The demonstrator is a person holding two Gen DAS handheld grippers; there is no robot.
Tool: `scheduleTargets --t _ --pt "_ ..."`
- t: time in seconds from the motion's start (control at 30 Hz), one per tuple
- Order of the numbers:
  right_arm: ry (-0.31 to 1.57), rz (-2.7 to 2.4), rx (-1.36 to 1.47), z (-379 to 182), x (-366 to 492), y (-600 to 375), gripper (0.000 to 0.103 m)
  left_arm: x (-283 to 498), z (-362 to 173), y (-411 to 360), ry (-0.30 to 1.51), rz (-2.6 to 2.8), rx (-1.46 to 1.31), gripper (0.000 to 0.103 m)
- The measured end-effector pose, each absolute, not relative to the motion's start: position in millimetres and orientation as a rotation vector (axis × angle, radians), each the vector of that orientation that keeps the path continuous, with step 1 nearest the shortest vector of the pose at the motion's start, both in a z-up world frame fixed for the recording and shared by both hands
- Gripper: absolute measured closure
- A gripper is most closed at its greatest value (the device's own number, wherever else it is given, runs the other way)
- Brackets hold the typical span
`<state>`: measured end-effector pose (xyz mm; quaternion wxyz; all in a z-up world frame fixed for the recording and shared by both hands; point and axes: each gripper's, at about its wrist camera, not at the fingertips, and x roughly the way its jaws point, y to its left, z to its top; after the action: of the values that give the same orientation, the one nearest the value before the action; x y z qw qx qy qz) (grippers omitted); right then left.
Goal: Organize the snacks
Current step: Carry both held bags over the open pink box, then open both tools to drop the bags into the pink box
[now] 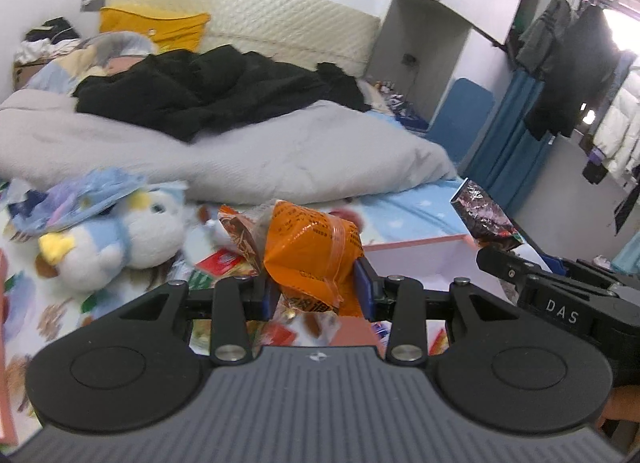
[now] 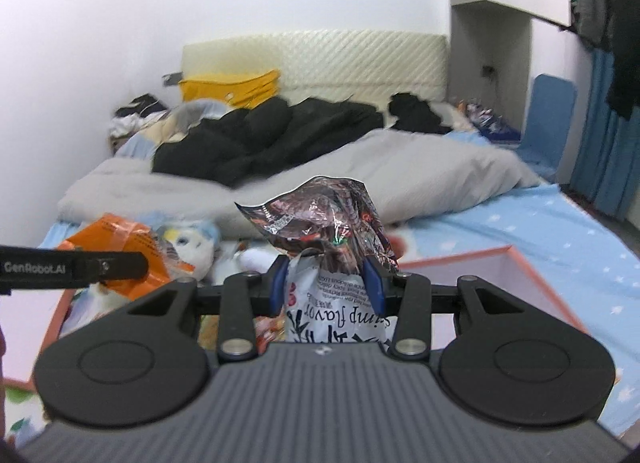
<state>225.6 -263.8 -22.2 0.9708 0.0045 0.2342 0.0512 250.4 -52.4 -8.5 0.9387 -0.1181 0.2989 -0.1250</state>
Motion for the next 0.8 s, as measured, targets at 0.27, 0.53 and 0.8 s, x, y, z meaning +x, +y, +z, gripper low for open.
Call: scheduleTargets --t 0.27,0.53,0.8 --pt "0.524 0.015 0.031 -33.1 235.5 -318.2 0.06 280.1 -11.2 -104.3 0.652 -0.322 -0.214 0.06" --pt "0.627 -0.053 0.062 -81.1 240.1 -354.6 0.06 303.3 -47.7 -155.6 0.76 -0.362 -0.16 0.059" --pt "0.713 -0.073 0.094 -122.5 242.1 -377.1 0.06 312.8 -89.2 -185.2 0.858 -0.362 -0.117 0.059"
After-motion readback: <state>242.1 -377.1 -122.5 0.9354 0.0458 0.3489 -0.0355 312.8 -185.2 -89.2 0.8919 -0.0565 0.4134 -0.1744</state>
